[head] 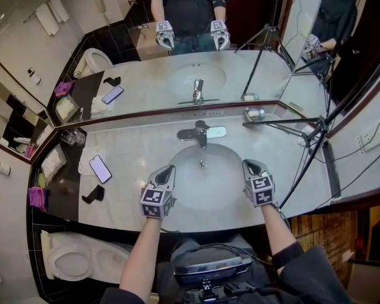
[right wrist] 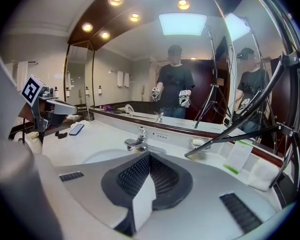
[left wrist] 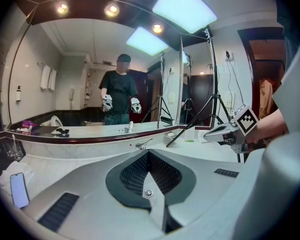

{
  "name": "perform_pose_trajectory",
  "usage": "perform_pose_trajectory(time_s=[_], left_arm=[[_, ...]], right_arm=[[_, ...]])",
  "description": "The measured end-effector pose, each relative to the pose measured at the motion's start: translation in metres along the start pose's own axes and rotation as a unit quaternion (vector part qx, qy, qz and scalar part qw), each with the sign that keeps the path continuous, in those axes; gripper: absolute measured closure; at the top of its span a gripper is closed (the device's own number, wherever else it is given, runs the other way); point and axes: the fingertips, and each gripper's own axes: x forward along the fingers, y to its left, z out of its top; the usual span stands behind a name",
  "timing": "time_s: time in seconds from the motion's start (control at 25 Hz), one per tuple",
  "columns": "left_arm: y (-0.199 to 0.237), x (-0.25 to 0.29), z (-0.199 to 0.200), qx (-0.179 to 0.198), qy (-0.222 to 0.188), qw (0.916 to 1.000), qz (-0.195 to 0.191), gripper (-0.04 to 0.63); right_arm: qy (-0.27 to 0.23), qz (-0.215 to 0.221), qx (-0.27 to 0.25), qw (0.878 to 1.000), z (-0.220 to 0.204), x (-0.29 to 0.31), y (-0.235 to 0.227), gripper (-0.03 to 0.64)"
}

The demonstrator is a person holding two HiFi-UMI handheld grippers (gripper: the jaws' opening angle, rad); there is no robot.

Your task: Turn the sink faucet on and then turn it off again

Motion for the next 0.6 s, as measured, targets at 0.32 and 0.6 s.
perform_pose_trajectory(time_s=[0.32, 0.6], left_arm=[[0.002, 0.007, 0.002, -0.002, 0.000, 1.0000, 0.007, 0.609], [0.005, 0.019, 0.000, -0.002, 0.008, 1.0000, 0.005, 0.609]], right_arm=[[0.018, 0.006, -0.047, 0.999, 0.009, 0.012, 0.008, 0.598], [0.016, 0.016, -0.140, 0.990, 0.017, 0.049, 0.013, 0.595]])
